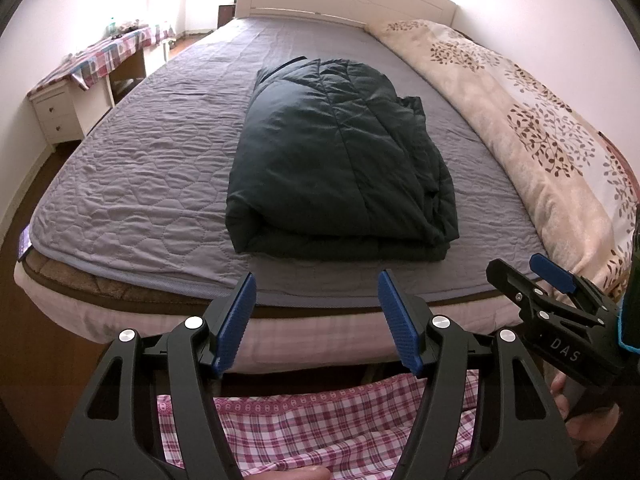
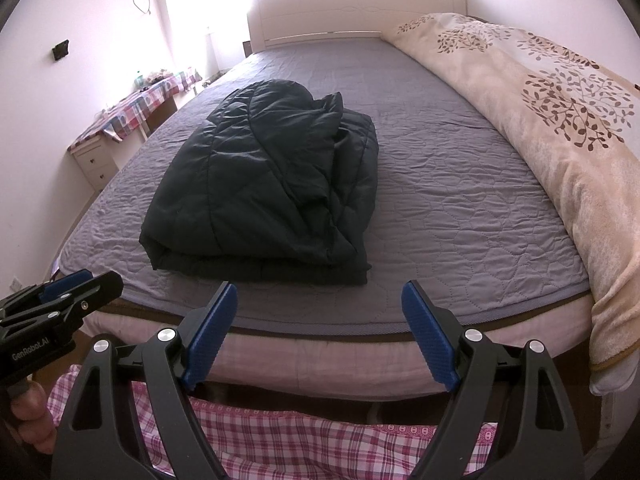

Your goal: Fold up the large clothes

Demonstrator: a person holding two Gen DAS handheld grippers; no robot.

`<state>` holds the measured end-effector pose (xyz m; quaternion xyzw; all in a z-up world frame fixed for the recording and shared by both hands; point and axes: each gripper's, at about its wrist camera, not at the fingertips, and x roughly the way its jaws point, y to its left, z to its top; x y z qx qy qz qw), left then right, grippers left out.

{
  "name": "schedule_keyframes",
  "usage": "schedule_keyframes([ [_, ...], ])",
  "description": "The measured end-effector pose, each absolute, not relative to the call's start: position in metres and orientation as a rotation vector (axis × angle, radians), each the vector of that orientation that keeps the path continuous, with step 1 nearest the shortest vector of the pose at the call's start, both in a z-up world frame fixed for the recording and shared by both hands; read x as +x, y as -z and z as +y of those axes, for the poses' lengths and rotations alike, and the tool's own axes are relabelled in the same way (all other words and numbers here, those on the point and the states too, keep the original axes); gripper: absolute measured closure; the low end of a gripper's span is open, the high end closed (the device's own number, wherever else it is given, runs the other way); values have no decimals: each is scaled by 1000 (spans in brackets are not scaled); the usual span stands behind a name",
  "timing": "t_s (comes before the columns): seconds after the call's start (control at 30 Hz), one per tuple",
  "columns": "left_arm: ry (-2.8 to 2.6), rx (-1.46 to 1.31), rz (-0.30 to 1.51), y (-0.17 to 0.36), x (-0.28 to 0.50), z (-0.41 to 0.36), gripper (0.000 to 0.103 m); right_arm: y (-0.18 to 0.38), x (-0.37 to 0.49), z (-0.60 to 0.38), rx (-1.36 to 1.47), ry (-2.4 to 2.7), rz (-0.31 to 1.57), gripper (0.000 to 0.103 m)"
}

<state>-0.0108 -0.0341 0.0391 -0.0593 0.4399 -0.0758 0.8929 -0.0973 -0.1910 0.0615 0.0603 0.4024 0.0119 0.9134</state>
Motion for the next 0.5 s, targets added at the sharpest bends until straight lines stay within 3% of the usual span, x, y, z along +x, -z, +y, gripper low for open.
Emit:
schedule_keyframes([
  [0.5, 156, -123, 922, -38, -10, -34, 40, -58, -92, -198, 122, -36, 845, 21],
])
